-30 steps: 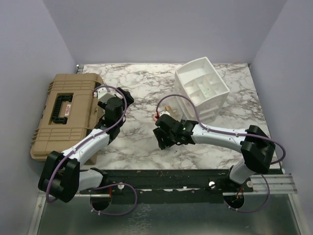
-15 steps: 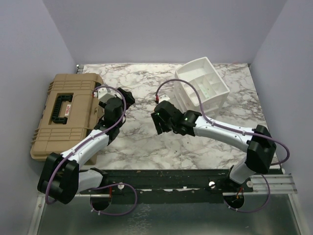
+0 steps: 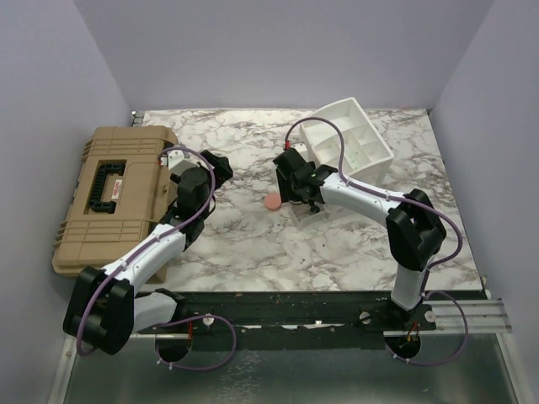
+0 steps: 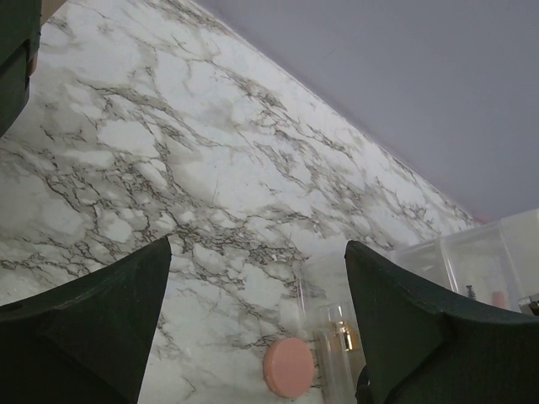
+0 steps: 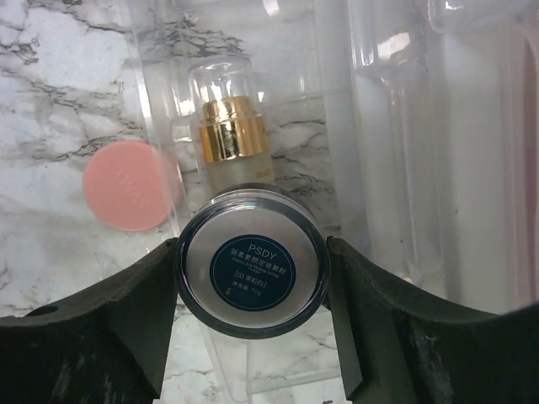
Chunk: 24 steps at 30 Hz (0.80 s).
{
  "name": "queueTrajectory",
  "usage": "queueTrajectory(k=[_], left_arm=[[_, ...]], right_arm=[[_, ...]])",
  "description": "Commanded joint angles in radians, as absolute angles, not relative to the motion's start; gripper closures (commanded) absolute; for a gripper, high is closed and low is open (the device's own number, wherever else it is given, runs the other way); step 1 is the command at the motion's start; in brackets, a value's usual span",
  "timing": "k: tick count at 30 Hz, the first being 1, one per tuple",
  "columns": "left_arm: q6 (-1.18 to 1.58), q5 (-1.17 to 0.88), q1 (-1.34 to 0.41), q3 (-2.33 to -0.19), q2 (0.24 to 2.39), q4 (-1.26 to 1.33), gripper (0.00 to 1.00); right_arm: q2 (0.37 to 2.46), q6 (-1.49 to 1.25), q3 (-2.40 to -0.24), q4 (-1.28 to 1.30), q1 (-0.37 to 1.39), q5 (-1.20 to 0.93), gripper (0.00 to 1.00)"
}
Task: Organize the makeup
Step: Pick up the makeup from the center of the board, then place the makeup in the drawer.
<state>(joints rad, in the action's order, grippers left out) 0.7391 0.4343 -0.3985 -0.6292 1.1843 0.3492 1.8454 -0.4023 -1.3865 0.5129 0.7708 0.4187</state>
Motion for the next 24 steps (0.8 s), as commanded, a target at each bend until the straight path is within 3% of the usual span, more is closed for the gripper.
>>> queueTrajectory(k=[1,11,16,19,24], left_arm=[[0.731,0.414,-0.389,-0.620,1.147,0.326,0.14],[0.727,0.414,-0.379,-0.620,1.127,0.310,0.14],[0.733,0.410,-0.377,-0.624,1.133,0.311,0.14],[0.736,0.407,-0.378,-0.626,1.138,0.312,0.14],[0.738,0.405,-0.377,-0.632,1.151,0.319,0.14]], right_arm=[[1.876,-0.460,-1.423,0.499,0.756,0.483,0.46],[1.922,-0.474,-1.433,0.506,0.742,0.546,0.38],[1.909,-0.443,-1.449,0.515,0.742,0.570,0.20],[1.884,-0.414,-1.458,0.522,0.742,0.571,0.15],[1.835,-0.364,-1.472,0.530,0.744,0.542,0.16]])
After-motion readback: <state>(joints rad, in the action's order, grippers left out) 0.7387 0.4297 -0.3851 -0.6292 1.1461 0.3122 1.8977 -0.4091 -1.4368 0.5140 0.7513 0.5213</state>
